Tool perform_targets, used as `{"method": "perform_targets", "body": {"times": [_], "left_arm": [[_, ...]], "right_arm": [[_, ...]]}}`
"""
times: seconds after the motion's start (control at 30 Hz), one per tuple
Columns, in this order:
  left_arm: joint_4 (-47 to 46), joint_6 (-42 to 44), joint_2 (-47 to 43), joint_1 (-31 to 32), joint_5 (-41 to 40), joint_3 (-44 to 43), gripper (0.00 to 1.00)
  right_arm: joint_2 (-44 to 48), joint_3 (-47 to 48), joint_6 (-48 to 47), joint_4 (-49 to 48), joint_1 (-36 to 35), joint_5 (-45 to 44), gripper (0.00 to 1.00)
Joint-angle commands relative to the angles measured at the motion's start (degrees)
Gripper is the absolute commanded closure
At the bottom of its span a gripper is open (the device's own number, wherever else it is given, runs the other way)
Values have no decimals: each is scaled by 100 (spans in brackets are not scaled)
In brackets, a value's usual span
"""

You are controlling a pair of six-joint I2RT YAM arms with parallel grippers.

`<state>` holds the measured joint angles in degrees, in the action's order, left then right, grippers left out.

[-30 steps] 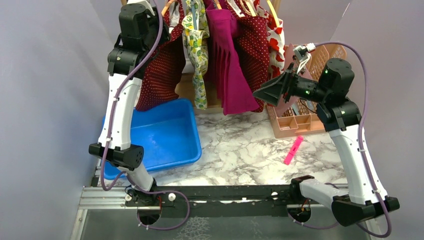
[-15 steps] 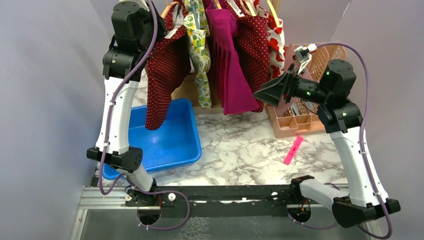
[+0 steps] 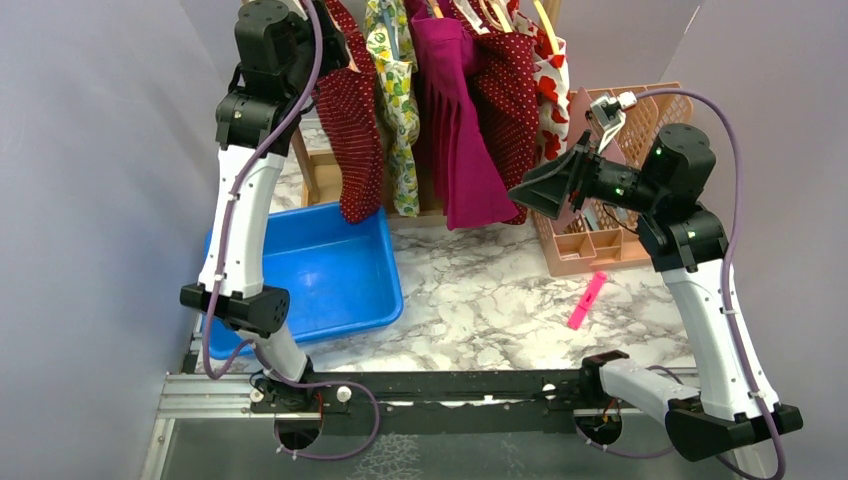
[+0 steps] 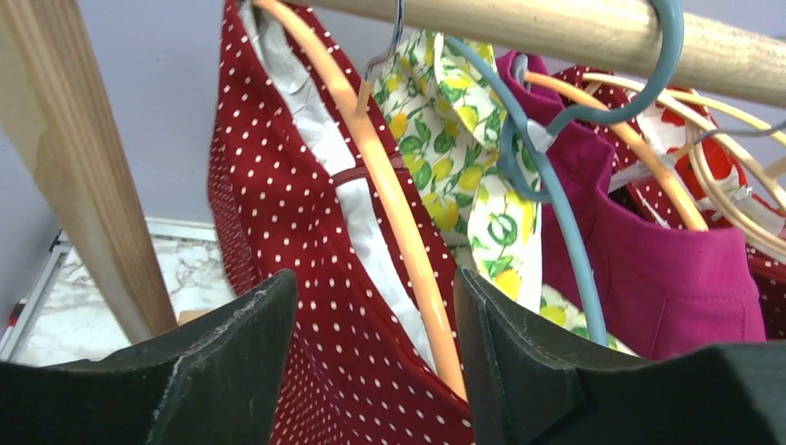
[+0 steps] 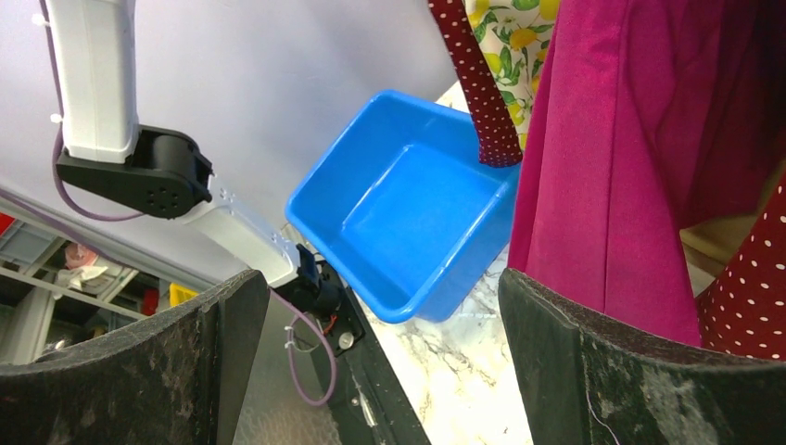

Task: Remove the skirt from the hanger
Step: Pick up the hanger from the clothesline.

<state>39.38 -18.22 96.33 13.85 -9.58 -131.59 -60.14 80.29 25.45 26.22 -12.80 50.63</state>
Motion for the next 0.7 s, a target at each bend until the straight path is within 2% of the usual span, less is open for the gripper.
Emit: {"method": "perform_targets", "body": {"times": [0.0, 0.27, 0.5, 0.67], "left_arm": [[-70, 8, 484, -14, -78, -484, 32], [-76, -288, 1141, -46, 226, -1180, 31], [-223, -500, 1220, -145, 259, -1138, 48], [-348, -754, 1294, -233, 485, -1132, 56]], "right_arm": [[50, 72, -96, -9, -30, -71, 1], [-109, 210, -216, 93, -30, -197, 1], [-225, 294, -313, 138, -30, -237, 1], [-294, 322, -295, 113, -30, -229, 1]]}}
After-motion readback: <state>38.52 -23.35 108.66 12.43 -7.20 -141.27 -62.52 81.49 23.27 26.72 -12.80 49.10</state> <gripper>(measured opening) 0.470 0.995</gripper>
